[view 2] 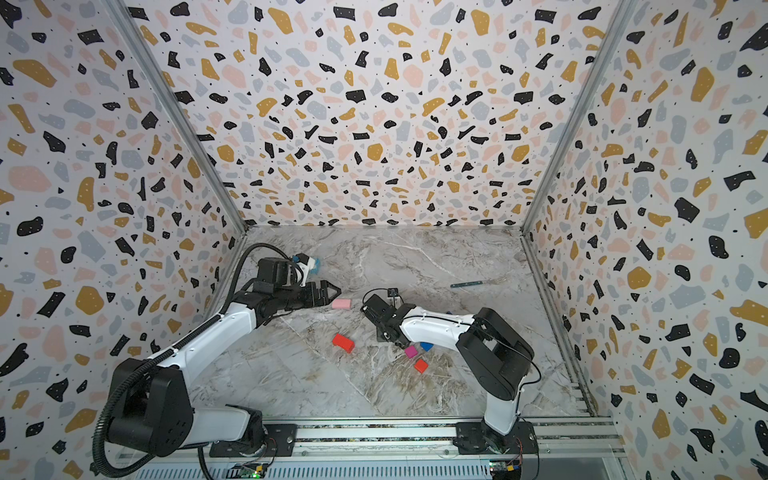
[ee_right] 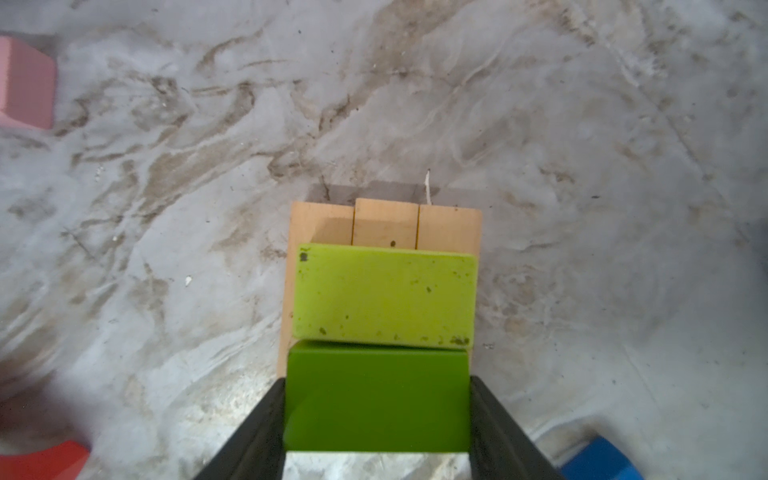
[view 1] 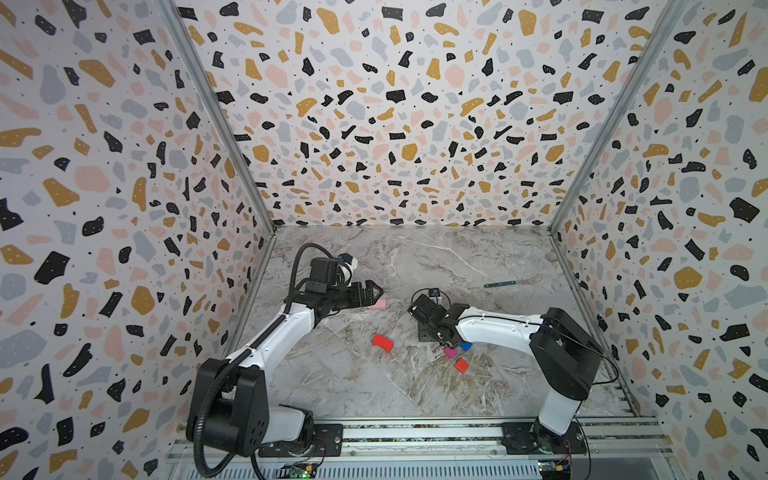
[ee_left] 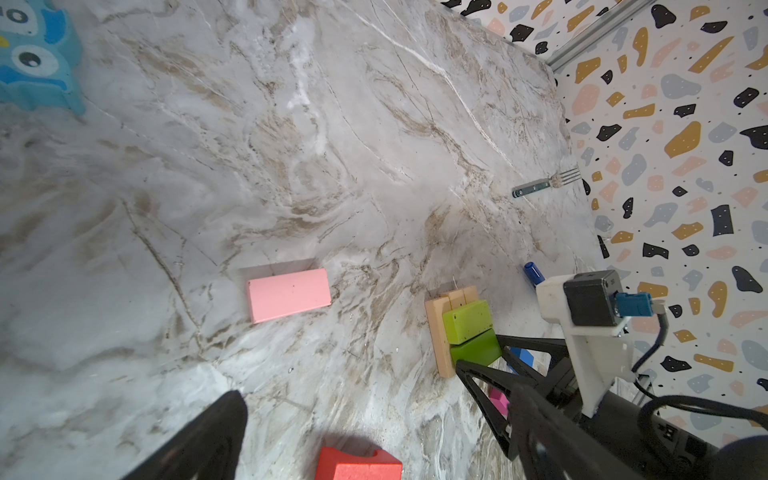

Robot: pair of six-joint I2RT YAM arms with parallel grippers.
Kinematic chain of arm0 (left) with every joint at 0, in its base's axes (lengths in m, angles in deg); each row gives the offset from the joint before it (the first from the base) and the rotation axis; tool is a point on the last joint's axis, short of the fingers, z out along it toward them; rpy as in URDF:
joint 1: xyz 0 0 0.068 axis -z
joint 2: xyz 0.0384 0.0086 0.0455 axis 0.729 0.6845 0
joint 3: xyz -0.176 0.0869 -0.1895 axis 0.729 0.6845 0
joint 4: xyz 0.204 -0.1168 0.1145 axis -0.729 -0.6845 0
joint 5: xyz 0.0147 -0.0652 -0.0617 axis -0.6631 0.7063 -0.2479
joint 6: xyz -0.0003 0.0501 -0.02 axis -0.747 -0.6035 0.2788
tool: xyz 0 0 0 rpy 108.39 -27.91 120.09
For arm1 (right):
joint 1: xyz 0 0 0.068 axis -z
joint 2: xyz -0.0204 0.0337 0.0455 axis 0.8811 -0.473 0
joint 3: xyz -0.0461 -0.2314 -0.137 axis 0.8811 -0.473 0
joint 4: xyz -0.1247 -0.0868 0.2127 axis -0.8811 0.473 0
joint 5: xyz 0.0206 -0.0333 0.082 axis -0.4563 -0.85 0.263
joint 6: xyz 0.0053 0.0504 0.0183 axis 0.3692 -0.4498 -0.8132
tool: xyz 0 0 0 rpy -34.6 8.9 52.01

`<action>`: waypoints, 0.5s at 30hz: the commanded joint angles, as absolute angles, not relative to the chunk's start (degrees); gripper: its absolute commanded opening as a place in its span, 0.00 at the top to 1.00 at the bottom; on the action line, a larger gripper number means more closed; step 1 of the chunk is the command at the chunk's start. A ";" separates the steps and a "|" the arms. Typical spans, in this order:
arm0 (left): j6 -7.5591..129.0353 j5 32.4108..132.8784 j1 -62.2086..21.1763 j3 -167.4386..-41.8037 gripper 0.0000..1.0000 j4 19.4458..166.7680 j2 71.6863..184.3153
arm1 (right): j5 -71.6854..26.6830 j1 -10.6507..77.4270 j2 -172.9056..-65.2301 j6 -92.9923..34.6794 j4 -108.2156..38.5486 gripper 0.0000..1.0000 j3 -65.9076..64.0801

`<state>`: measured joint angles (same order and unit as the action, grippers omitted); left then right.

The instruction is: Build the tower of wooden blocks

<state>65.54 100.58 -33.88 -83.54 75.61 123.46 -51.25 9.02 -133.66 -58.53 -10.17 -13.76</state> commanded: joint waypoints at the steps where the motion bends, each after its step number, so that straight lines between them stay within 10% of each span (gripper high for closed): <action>1: 64.51 100.78 -33.63 -83.07 0.01 75.76 123.90 | -51.89 8.82 -133.75 -59.20 -9.20 0.51 -13.22; 15: 64.51 100.83 -33.67 -83.07 0.01 75.79 123.90 | -52.22 8.78 -133.77 -59.50 -8.98 0.51 -12.71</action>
<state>65.54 100.58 -33.88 -83.54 75.61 123.46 -51.32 9.02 -133.66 -58.64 -10.15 -13.76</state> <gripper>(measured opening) 0.992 0.631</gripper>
